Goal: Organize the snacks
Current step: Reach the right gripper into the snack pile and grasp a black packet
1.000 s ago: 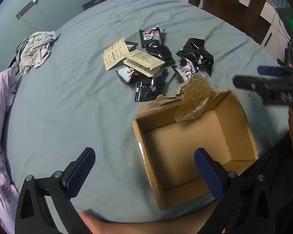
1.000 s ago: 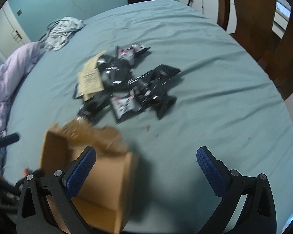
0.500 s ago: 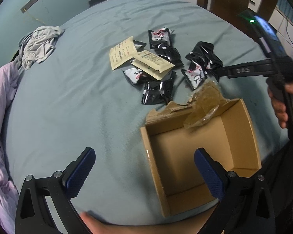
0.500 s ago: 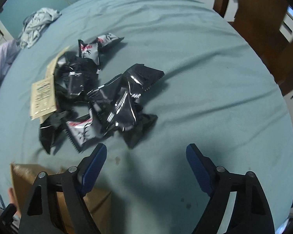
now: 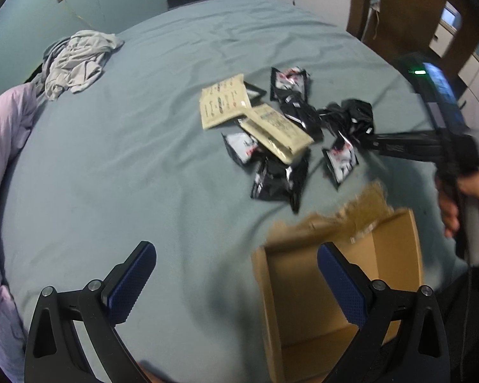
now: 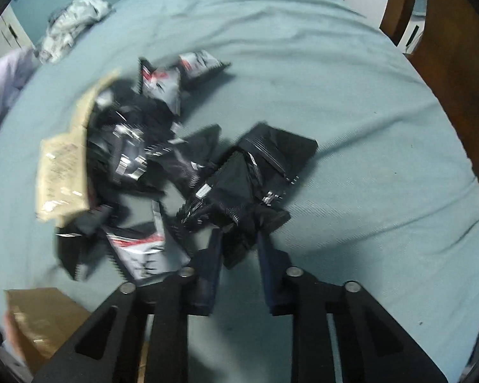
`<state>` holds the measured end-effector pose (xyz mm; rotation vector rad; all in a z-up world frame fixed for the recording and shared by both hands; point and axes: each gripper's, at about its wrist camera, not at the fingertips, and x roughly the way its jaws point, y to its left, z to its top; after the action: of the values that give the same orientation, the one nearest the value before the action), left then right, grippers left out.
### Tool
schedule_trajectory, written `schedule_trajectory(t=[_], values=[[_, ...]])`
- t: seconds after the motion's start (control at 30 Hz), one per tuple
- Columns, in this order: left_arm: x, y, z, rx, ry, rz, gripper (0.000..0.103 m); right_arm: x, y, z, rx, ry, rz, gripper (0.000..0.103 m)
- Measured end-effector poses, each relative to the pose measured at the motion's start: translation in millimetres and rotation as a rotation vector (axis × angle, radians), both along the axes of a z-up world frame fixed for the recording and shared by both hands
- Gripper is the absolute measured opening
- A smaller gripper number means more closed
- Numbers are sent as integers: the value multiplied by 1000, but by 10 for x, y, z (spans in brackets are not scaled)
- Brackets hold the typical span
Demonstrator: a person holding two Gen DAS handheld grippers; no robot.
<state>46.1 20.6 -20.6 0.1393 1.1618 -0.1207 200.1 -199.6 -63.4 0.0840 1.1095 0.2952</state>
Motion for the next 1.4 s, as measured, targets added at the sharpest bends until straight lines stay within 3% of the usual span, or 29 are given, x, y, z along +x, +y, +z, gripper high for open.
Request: schedule_trajectory(t=[0.13, 0.2, 0.3, 0.4, 0.53, 0.67, 0.83, 0.97, 1.07, 1.13, 1.2, 1.4], values=[[268, 5, -33, 47, -37, -27, 103, -160, -154, 326, 169, -76, -13, 19], [400, 45, -94, 41, -21, -10, 103, -260, -190, 428, 194, -118, -14, 19], [580, 103, -212, -11, 24, 19, 103, -386, -257, 472, 206, -151, -19, 19], [799, 115, -347, -68, 69, 44, 103, -408, -300, 383, 208, -124, -28, 19], [1007, 156, -431, -213, 129, 87, 88, -416, -266, 371, 178, -100, -38, 19], [1143, 79, -457, -288, 143, 93, 86, -387, -242, 373, 172, -84, -38, 19], [1295, -168, -593, -268, 176, 53, 57, -345, -158, 343, 150, -76, -22, 19], [1364, -318, -630, -245, 176, 17, 53, -310, -135, 302, 128, -72, -19, 19], [1354, -305, -530, -246, 136, 25, 25, -291, -136, 274, 113, -69, -31, 19], [1350, -239, -440, -302, 128, 43, 6, -291, -142, 259, 107, -68, -43, 19], [1346, -192, -386, -356, 134, 50, 3, -294, -159, 250, 99, -73, -53, 19], [1083, -114, -127, -366, 70, 49, 0, -435, -286, 241, 87, -102, -108, 19]])
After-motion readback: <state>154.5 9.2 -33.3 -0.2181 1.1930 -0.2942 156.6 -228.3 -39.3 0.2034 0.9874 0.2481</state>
